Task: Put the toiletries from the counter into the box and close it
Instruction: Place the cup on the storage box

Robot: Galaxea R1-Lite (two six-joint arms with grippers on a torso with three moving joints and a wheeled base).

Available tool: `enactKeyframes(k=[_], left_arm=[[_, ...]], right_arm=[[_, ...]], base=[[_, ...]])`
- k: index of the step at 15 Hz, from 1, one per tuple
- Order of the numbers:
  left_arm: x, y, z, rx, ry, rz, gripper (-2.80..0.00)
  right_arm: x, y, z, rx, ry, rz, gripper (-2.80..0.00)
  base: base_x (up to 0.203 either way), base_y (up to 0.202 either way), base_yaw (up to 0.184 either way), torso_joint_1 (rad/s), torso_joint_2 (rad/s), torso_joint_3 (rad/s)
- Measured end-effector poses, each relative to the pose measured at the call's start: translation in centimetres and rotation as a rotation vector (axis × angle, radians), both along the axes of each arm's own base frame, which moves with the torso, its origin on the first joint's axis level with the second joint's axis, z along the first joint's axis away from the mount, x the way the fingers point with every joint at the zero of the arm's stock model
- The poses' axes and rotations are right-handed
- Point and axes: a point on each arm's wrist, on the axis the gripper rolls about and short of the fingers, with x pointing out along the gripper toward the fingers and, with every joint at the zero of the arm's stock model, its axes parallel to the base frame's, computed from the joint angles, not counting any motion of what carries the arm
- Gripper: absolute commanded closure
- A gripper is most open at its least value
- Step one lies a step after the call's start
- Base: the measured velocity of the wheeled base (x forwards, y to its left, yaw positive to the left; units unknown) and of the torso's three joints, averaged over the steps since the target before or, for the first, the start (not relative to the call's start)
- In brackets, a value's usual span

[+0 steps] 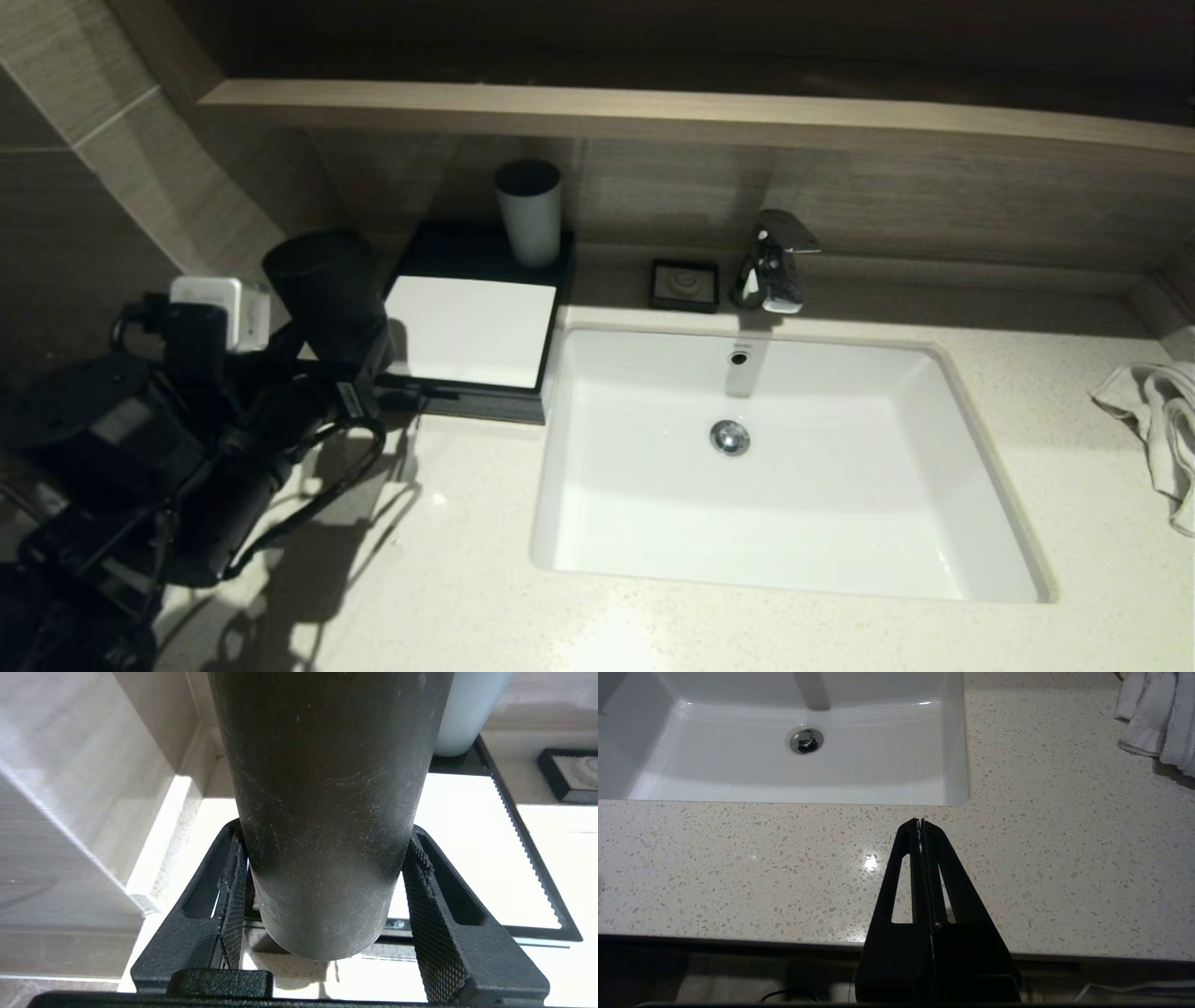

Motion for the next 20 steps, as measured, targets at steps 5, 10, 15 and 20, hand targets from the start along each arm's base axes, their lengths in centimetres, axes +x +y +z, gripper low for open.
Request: enactKeyframes(k=[5, 10, 15, 20], left_arm=[[2.2, -0.8, 0.1, -0.007, -0.015, 0.006, 0.0], [4.6, -1.6, 0.6, -0.026, -0.055, 0.019, 0.0], [6.2, -2.2, 0.5, -0.03, -0.068, 0.021, 0.0], [8.2, -2.9, 0.7, -0.02, -0.103, 0.038, 0.0]], right_arm=[[0.0, 0.0, 0.0, 0.0, 0.0, 0.0, 0.0], [0.0, 0.0, 0.0, 0.0, 0.0, 0.0, 0.0], [0.0, 0.0, 0.0, 0.0, 0.0, 0.0, 0.0], [0.0, 0.0, 0.0, 0.0, 0.0, 0.0, 0.0]], base=[[0.0, 0.0, 0.0, 0.0, 0.0, 0.0], [0.0, 0.0, 0.0, 0.0, 0.0, 0.0], [0.0, 0.0, 0.0, 0.0, 0.0, 0.0], [0.0, 0.0, 0.0, 0.0, 0.0, 0.0]])
